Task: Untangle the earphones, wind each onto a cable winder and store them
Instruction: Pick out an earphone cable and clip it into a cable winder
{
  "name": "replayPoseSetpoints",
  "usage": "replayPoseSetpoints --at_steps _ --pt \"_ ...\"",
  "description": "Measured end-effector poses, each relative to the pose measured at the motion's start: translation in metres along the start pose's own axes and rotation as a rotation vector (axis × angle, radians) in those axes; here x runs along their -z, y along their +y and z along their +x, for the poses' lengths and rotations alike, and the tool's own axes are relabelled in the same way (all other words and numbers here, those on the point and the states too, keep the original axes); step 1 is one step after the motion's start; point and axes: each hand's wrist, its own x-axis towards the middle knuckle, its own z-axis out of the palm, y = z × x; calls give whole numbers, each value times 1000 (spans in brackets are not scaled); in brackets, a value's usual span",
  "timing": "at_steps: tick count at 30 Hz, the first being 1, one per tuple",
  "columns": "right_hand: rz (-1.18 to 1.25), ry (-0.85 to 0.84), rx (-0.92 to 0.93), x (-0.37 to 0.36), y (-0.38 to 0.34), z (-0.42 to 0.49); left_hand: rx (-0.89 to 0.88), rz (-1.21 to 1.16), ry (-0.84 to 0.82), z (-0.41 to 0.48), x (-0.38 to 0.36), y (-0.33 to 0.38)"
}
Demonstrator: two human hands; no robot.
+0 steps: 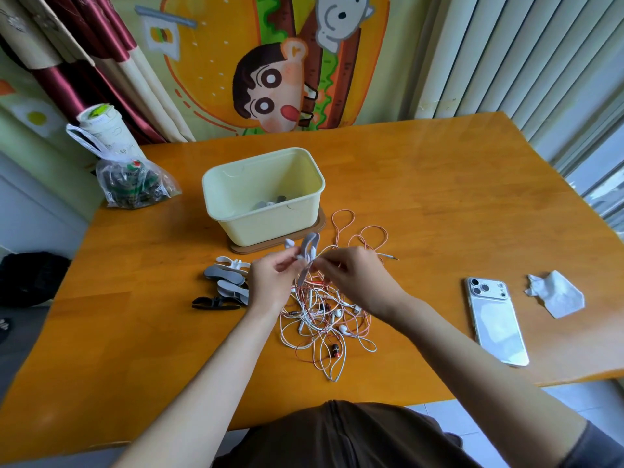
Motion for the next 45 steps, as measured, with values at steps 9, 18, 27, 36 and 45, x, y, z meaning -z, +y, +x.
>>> replayPoseSetpoints --at_steps 9,18,27,36,45 --pt "17 155 -97 31 14 13 -25 -68 -240 -7 1 7" --pt "21 250 -27 30 19 16 38 -103 -399 -10 9 7" --pt "245 214 -127 15 17 15 53 -436 -389 -9 14 26" --pt "329 84 -144 -22 9 -2 260 -809 -186 0 15 31" --pt "239 54 -111 -22 -4 -6 229 -476 199 1 9 12"
